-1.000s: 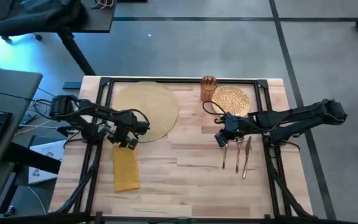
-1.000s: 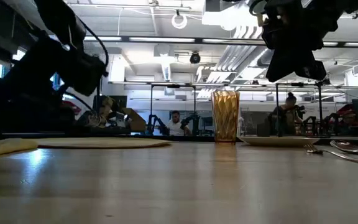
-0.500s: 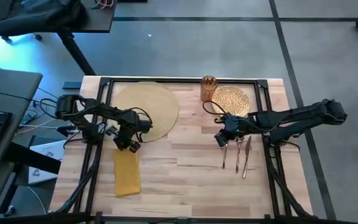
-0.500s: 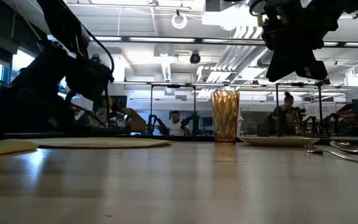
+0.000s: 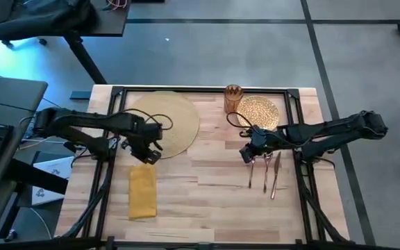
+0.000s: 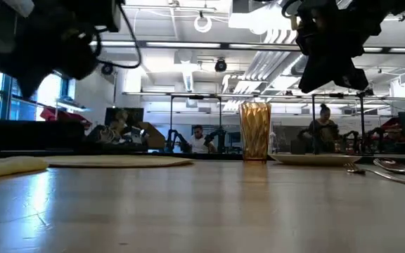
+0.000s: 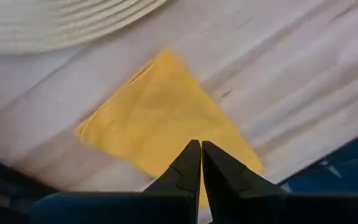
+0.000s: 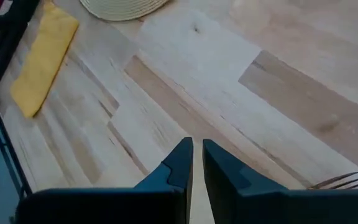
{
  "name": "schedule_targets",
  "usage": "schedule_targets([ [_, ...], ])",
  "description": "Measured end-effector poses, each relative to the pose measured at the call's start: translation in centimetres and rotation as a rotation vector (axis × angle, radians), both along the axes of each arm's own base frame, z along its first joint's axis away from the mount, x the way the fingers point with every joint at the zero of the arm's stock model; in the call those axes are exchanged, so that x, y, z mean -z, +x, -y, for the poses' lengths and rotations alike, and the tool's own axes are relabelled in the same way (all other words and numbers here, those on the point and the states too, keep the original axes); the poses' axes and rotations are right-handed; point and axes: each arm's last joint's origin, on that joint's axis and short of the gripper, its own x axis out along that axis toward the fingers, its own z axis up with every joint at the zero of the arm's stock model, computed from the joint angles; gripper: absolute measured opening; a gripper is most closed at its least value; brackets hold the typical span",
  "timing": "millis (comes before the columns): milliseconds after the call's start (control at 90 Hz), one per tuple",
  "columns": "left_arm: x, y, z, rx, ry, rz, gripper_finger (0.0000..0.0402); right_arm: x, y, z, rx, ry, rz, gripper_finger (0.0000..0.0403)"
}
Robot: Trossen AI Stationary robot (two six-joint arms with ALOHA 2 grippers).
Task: Set table place
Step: Fold the yellow table napkin
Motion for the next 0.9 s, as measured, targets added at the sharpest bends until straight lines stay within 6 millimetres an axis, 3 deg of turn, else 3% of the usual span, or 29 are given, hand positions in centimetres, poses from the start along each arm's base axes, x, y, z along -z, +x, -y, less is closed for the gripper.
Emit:
schedule_targets([
  [200, 3.7, -2.4, 0.2, -0.034, -0.094, -0.205, 0.0057, 0.0, 0.0, 0.1, 0.003, -0.023, 0.005, 0.0020],
  [367, 4.8, -1.3, -0.1, -0.040, -0.028, -0.228, 0.0134, -0.1, 0.1, 0.0, -0.001, -0.021, 0.010, 0.0020],
  [478, 6.3, -0.9, -0.4, -0.072, -0.038, -0.269, 0.0163, 0.0, 0.1, 0.0, -0.002, -0.020, 0.010, 0.0020],
  [689, 8.7, -0.2, -0.6, -0.039, -0.068, -0.382, 0.0157, 0.0, 0.1, -0.1, -0.022, 0.005, 0.012, 0.0020],
  [900, 9.6, 0.5, -0.6, -0.017, -0.068, -0.345, 0.0101, 0.0, 0.1, -0.1, -0.036, 0.021, 0.011, 0.0020],
])
